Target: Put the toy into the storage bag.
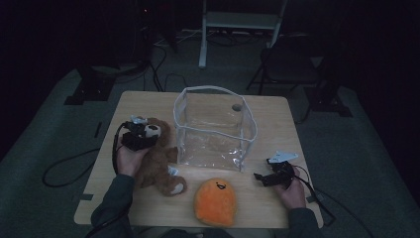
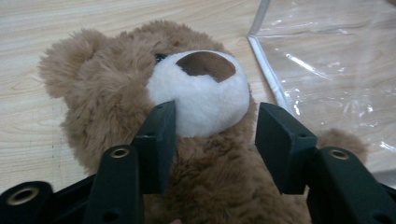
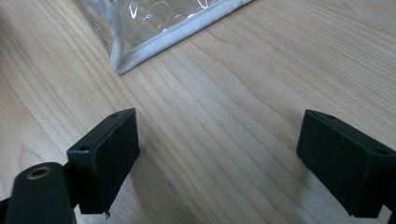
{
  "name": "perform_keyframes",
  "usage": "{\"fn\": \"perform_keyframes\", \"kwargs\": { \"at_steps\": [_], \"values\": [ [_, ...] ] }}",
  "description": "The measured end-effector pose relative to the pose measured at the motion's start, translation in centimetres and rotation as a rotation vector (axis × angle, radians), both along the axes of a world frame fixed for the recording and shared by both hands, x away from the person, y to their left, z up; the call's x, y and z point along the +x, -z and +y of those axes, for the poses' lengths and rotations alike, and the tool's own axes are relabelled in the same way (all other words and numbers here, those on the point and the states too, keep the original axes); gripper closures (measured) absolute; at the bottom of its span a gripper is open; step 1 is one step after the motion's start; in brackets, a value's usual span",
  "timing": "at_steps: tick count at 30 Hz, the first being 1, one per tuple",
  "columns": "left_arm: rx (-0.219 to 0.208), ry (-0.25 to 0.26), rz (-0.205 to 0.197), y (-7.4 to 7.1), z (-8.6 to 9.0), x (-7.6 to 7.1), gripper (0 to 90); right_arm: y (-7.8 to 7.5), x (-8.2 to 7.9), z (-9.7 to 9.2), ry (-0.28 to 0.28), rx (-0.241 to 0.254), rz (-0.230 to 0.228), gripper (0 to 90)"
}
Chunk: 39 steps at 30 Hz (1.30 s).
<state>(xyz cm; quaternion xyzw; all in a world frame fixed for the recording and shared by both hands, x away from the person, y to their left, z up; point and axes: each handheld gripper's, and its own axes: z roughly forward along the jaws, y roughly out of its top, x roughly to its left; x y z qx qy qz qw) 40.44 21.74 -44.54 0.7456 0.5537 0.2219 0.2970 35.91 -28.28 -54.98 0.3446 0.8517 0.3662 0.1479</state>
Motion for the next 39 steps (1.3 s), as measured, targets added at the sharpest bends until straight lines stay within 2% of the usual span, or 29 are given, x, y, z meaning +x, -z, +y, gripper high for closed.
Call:
{"fn": "perform_keyframes", "kwargs": {
  "at_steps": [4,6,8,11,13,14,17,19,24,26,28,31,33,36,39],
  "values": [
    [0.047,-0.027,-0.006,0.2,-0.3,0.6,36.1,0.0,0.0,0.0,0.0,0.0,0.0,12.3],
    [0.054,-0.045,0.0,0.4,-0.2,0.8,32.4,0.0,0.0,0.0,0.0,0.0,0.0,12.3],
    [0.047,-0.05,0.002,0.4,-0.2,0.9,31.3,0.0,0.0,0.0,0.0,0.0,0.0,12.3],
    [0.084,-0.036,0.03,0.5,-0.6,1.5,27.6,0.0,0.0,0.0,0.0,0.0,0.0,12.3],
    [0.084,-0.036,0.03,0.5,-0.6,1.5,26.4,0.0,0.0,0.0,0.0,0.0,0.0,12.3],
    [0.137,-0.021,0.065,0.8,-1.2,2.5,24.7,0.0,0.0,0.0,0.0,0.0,0.0,12.3],
    [0.184,-0.012,0.1,1.2,-1.5,3.4,20.0,0.0,0.0,0.0,0.0,0.0,0.0,12.3],
    [0.201,-0.024,0.115,1.5,-1.4,3.9,18.8,0.0,0.0,0.0,0.0,0.0,0.0,12.3],
    [0.205,-0.073,0.125,2.2,-0.3,4.5,18.5,0.0,0.0,0.0,0.0,0.0,0.0,12.3],
    [0.205,-0.073,0.125,2.2,-0.3,4.5,18.0,0.0,0.0,0.0,0.0,0.0,0.0,12.3],
    [0.186,-0.101,0.126,2.4,0.4,4.5,15.6,0.0,0.0,0.0,0.0,0.0,0.0,12.3],
    [0.182,-0.101,0.138,2.6,0.5,4.6,13.9,0.0,0.0,0.0,0.0,0.0,0.0,12.3],
    [0.195,-0.095,0.173,2.8,0.3,5.0,11.3,0.0,0.0,0.0,0.0,0.0,0.0,12.3],
    [0.193,-0.109,0.198,3.0,0.3,5.3,10.8,0.0,0.0,0.0,0.0,0.0,0.0,12.3],
    [0.163,-0.161,0.217,3.1,0.8,5.3,10.9,0.0,0.0,0.0,0.0,0.0,0.0,12.3]
  ]
}}
